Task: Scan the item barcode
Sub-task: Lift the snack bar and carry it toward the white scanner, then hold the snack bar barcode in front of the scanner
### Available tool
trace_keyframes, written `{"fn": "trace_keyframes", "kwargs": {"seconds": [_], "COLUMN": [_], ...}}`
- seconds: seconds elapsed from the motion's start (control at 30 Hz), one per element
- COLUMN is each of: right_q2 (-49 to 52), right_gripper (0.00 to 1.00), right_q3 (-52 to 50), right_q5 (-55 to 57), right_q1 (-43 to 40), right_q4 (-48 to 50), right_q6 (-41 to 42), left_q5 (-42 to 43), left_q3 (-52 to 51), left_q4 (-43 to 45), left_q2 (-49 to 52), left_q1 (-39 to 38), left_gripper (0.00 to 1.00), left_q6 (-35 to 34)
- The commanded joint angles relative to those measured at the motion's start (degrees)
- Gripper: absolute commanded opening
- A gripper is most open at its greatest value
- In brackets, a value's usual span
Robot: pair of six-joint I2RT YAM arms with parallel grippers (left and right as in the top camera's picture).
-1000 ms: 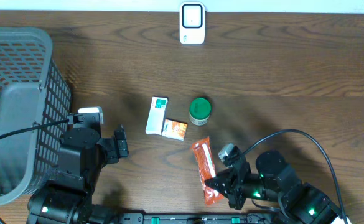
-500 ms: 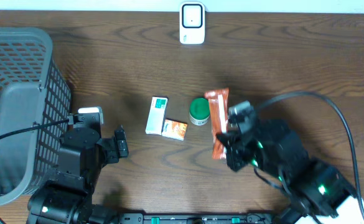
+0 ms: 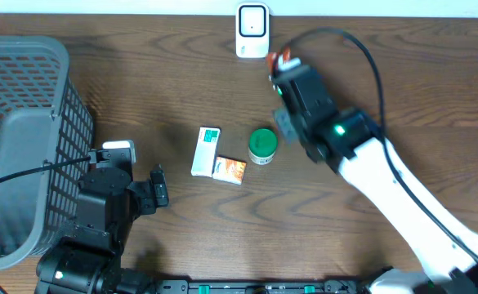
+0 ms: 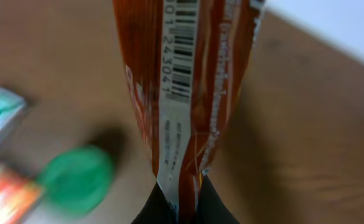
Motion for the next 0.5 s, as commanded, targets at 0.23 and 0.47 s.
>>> {"fn": "trace_keyframes", "kwargs": {"seconds": [0.23, 0.47], "right_q2": [16.5, 28.2], "right_gripper": [0.01, 0.01], "right_q3": [3.9, 5.4], "right_q5": [31.6, 37.7], "right_q1": [-1.8, -3.8], "right_q4": [24.4, 57.5], "right_q6": [-28.8, -56.0], "left_q5": [-1.0, -1.0], "left_q3": [0.3, 0.3], "left_q4": [0.0, 0.0], "left_q2": [0.0, 0.0], "left_q1": [0.1, 0.1], "left_gripper": [0.96, 0.96], "left_q6": [-0.3, -0.3]}}
